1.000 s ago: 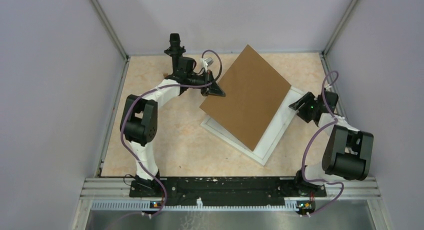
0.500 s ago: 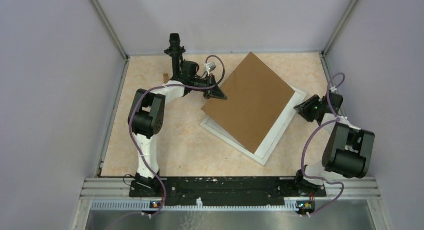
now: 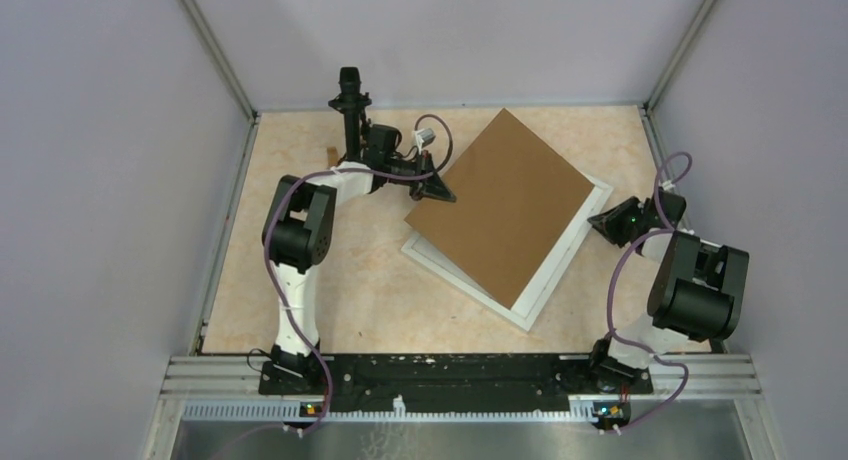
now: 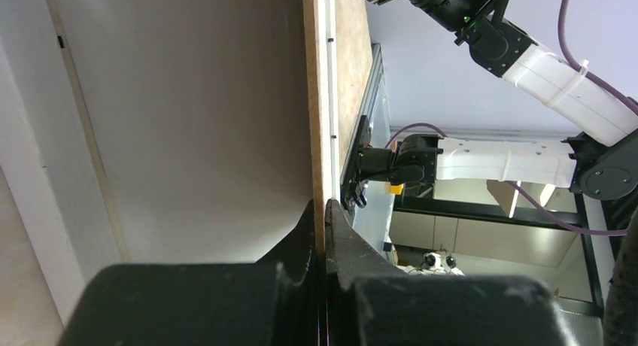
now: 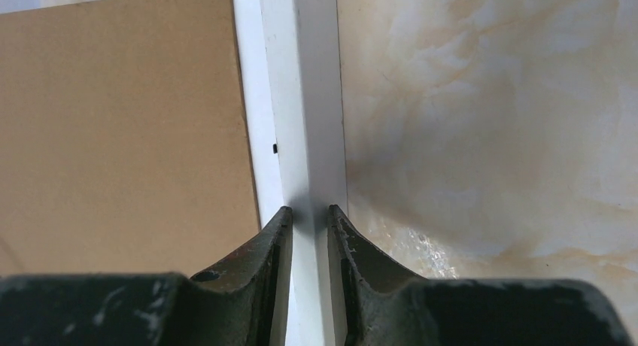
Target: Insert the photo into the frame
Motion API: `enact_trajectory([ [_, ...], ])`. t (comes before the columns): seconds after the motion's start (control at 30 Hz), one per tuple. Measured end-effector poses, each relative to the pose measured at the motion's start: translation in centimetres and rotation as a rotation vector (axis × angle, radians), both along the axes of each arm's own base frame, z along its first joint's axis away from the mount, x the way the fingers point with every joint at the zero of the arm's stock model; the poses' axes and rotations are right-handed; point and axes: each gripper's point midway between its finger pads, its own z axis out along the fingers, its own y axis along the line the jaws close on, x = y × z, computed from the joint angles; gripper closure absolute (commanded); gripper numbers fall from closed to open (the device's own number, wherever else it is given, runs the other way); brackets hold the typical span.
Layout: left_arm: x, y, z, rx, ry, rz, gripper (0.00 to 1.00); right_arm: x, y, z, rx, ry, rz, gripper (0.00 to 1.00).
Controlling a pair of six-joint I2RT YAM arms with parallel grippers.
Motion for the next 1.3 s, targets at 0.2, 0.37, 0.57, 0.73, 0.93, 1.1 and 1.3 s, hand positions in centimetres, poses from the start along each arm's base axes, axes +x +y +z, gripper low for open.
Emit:
enact_trajectory([
  [0.2,-0.1,-0.1,-1.3,0.0,0.025,-0.012,1.0,0.3,0.3,0.0,0.02,-0.023,0.011,0.79],
  [0.37,-0.1,-0.1,-1.9,-0.008,0.033,-0.024,1.0,0.4,0.4,0.0,0.031,-0.039,0.017,0.85],
  [0.57,-0.2,-0.5,-2.8,-0.012,0.052,-0.044,1.0,0.8,0.5,0.2,0.044,-0.065,0.025,0.93],
  [0.73,-0.3,-0.5,-3.2,-0.011,0.068,-0.048,1.0,0.9,0.5,0.3,0.043,-0.073,0.024,0.95],
  [0.93,-0.7,-0.4,-4.1,0.011,0.111,-0.015,1.0,1.0,0.4,0.4,0.038,-0.078,0.022,0.95],
  [1.1,-1.9,-0.2,-5.2,0.03,0.154,0.029,1.0,0.9,0.5,0.3,0.038,-0.087,0.022,0.94],
  [1.3,-2.3,-0.4,-4.6,0.019,0.132,0.036,1.0,0.9,0.6,0.3,0.036,-0.092,0.022,0.94],
])
